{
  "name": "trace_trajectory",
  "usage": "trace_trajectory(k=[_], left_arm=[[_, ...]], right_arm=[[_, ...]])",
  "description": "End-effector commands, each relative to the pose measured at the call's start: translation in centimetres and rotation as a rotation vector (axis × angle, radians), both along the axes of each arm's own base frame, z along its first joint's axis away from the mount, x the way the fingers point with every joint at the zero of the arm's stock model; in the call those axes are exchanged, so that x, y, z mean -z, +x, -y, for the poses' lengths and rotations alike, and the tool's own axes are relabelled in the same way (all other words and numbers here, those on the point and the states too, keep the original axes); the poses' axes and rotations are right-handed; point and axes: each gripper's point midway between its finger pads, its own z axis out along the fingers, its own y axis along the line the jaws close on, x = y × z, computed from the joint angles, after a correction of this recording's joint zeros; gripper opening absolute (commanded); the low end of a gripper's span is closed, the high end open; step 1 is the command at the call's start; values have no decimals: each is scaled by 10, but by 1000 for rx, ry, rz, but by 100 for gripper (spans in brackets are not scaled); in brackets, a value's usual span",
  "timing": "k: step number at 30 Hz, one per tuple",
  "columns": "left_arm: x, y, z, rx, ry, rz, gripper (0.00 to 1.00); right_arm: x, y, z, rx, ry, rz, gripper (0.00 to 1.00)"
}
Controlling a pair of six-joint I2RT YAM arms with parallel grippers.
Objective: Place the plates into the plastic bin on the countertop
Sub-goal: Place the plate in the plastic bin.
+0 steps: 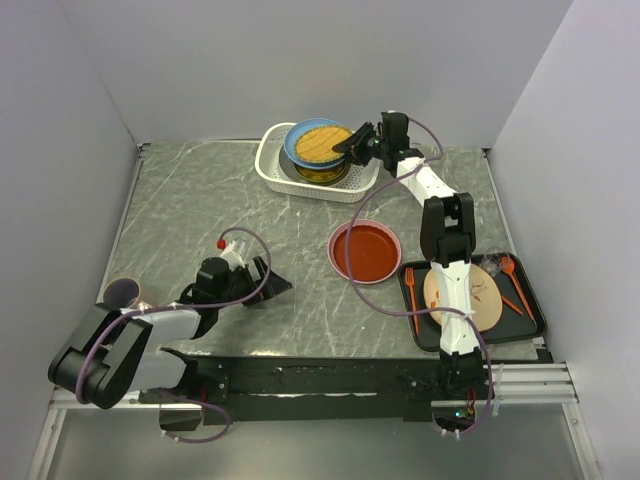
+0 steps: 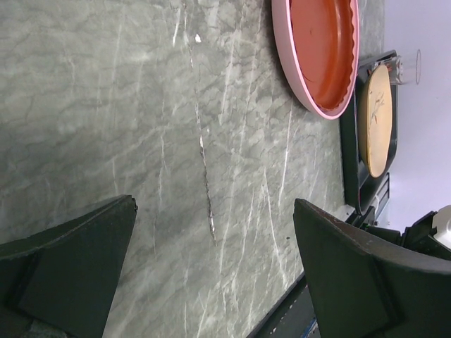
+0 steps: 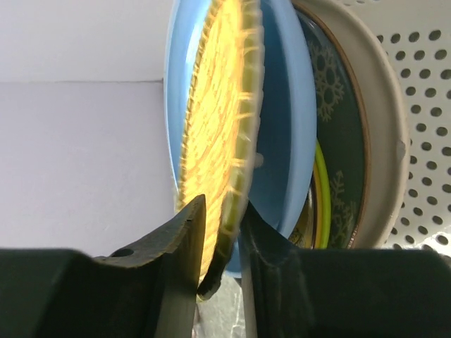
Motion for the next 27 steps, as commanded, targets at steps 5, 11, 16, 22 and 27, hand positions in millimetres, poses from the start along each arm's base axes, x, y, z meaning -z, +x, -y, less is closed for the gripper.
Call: trace_trajectory(k=[5, 11, 16, 22, 27], left_arm=[[0, -4, -3, -7, 3, 12, 99], [-2, -6, -5, -9, -1, 21, 99], [-6, -7, -6, -12, 7, 30, 99], [-6, -9, -7, -12, 4, 29, 99], [-7, -8, -6, -6, 7, 34, 99]], right_arm=[[-53, -20, -3, -61, 10, 122, 45], [-87, -51, -4, -97, 51, 164, 61], [-110, -62, -3, -101, 50, 194, 68], [-108, -63, -2, -101, 35, 181, 71], [-94, -61, 1, -89, 5, 169, 71]])
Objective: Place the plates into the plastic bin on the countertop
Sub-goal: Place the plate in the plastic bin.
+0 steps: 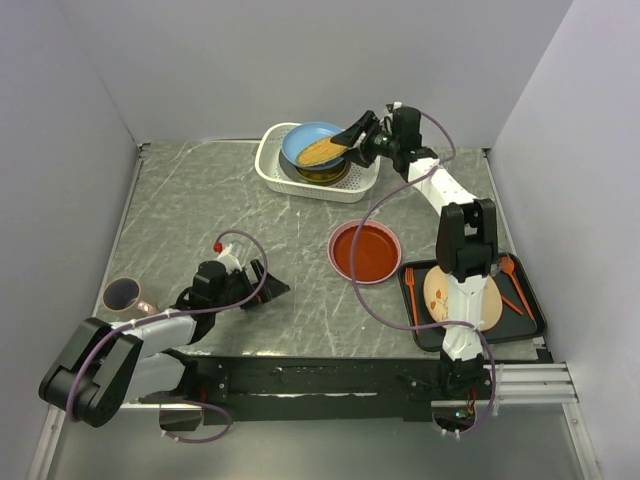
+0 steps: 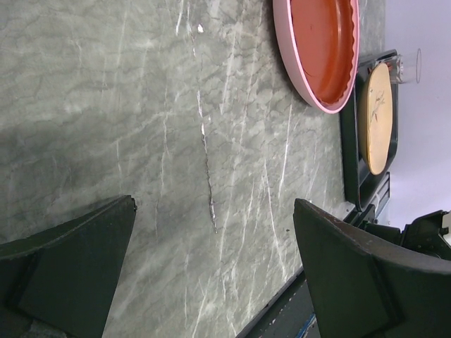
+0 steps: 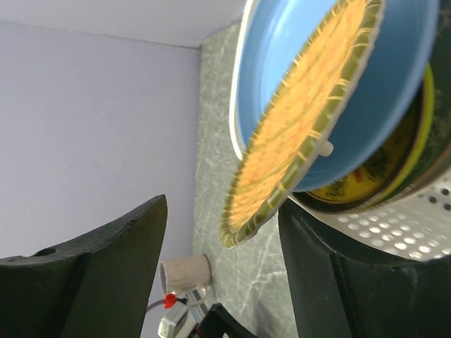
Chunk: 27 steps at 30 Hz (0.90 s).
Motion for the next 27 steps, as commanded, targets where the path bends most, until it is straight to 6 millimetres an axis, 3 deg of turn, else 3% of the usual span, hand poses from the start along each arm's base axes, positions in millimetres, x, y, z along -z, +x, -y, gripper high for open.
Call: trace_trajectory(k=[1, 4, 11, 19, 27], left_arm=[[-3, 1, 0, 9, 5, 32, 99], [-1, -1, 0, 13, 6, 29, 99], [2, -1, 0, 11, 0, 21, 99], [5, -1, 1, 18, 3, 10, 99], [5, -1, -1, 8, 14, 14, 99]], right_arm=[[-18, -7, 1, -10, -26, 55, 72], [-6, -10, 5, -1, -46, 38, 71], [-6, -17, 13, 36, -84, 57, 65], [-2, 3, 1, 10, -38, 51, 60], [-15, 16, -12, -2, -28, 90, 57]])
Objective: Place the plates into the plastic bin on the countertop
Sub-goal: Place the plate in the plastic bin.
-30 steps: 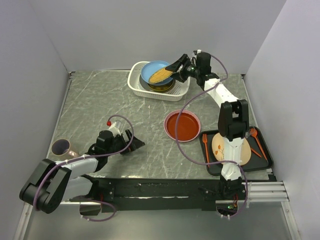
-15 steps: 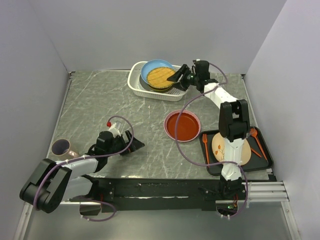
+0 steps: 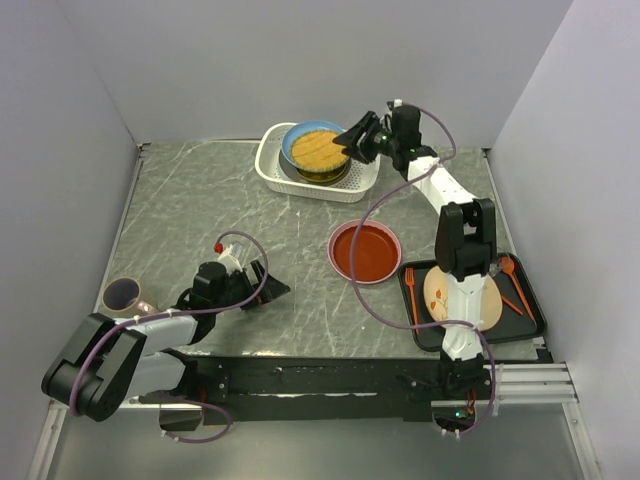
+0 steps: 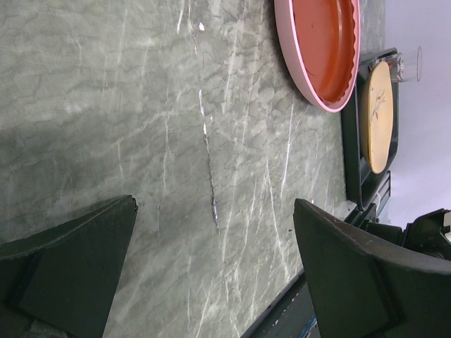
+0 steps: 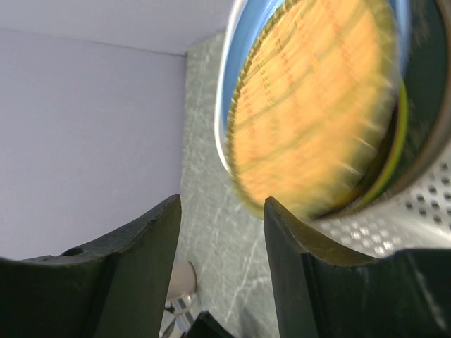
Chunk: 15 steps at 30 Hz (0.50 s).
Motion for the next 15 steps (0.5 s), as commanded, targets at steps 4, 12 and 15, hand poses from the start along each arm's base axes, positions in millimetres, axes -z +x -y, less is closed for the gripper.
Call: trace_trajectory(k=[4, 12, 15], left_arm=[[3, -1, -1, 8, 12, 5, 99], [4, -2, -1, 10, 16, 5, 99], [3, -1, 0, 8, 7, 11, 99]], right_arm=[[-2, 15, -22, -45, 1, 29, 57], [-15, -20, -11, -41, 29, 82, 59], [-31, -37, -3, -26, 26, 125, 60]])
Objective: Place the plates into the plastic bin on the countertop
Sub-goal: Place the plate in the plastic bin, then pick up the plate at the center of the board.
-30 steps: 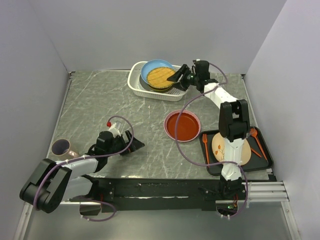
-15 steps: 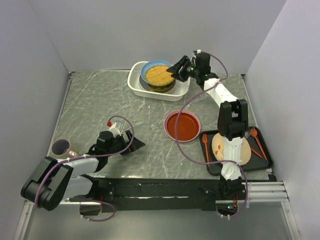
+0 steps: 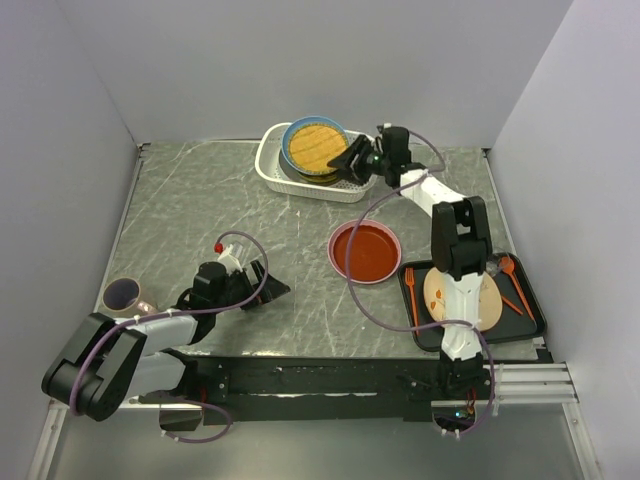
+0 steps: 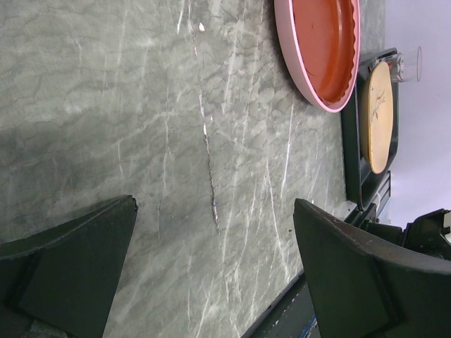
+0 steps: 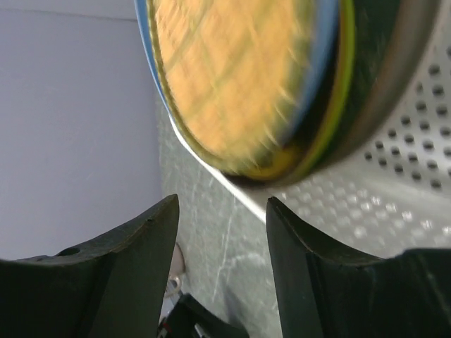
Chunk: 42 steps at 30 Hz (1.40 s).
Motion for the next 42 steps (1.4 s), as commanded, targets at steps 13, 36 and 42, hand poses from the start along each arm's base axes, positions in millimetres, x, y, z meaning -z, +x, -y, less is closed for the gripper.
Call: trace_trajectory(k=[13, 36, 42], left_arm=[[0, -4, -2, -2, -2, 16, 99], [-45, 20, 13, 26, -39, 110, 99], [-65, 37, 37, 75, -45, 131, 99]], right_arm=[[-128, -49, 15, -16, 51, 298, 63], [-69, -151, 49, 3, -61, 253, 64], [-43, -187, 68, 18, -121, 219, 65]])
